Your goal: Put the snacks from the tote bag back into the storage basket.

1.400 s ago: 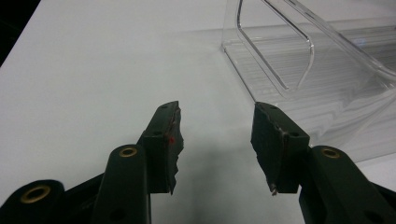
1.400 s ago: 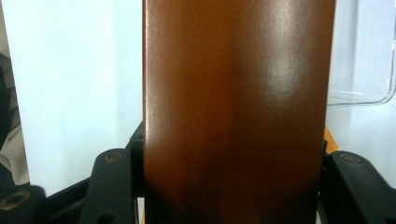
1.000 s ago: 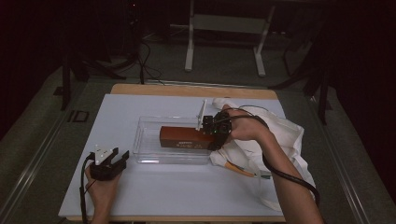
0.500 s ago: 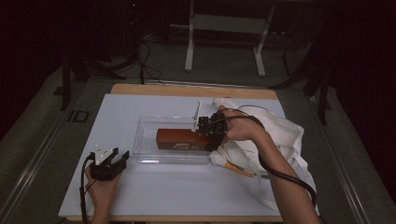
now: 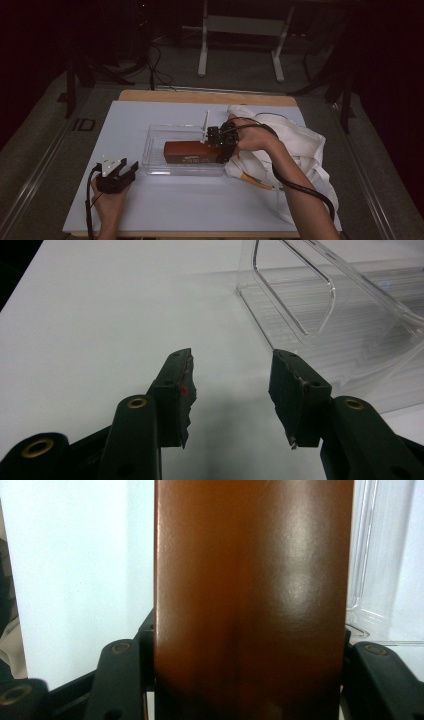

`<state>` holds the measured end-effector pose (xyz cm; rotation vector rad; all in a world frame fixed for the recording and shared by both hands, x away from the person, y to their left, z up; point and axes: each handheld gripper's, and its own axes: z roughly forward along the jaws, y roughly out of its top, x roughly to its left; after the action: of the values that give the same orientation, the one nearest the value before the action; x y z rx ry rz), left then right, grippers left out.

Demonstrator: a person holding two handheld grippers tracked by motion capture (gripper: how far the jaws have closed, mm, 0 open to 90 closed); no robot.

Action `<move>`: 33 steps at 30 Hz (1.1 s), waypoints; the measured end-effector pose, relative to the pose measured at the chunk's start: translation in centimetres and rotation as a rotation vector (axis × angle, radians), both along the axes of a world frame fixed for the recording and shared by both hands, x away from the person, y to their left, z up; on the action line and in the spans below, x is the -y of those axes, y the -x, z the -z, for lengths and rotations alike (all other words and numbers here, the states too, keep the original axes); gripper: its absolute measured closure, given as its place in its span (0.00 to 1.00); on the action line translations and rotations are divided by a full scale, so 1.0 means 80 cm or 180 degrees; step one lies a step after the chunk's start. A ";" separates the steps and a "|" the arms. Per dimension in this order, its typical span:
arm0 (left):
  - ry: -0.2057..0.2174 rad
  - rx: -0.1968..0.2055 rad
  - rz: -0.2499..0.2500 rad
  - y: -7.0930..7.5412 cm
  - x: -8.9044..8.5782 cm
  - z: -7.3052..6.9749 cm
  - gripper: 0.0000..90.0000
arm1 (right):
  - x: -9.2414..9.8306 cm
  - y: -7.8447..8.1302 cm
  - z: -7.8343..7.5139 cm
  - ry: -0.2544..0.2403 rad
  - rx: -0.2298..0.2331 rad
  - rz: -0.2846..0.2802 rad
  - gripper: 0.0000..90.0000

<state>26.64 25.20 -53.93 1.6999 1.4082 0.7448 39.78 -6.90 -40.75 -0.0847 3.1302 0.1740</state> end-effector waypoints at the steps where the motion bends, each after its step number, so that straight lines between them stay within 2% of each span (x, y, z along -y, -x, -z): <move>1: 0.0000 0.0000 -0.0001 0.000 0.000 0.000 0.59 | -0.001 0.000 0.000 0.0001 0.0002 -0.0006 0.48; 8: -0.0001 -0.0001 0.0001 0.000 0.000 0.000 0.59 | -0.007 0.002 0.003 0.0021 -0.0021 -0.0014 0.47; 28: 0.0003 0.0005 0.0002 0.000 0.000 0.000 0.59 | -0.023 0.001 0.007 -0.0085 -0.0054 -0.0014 0.47; 33: 0.0005 0.0004 0.0001 0.000 0.000 0.000 0.58 | -0.026 0.001 0.012 -0.0069 -0.0063 -0.0017 0.46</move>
<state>26.63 25.21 -53.92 1.6981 1.4072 0.7444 39.73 -4.83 -41.70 -0.0920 3.1472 0.2101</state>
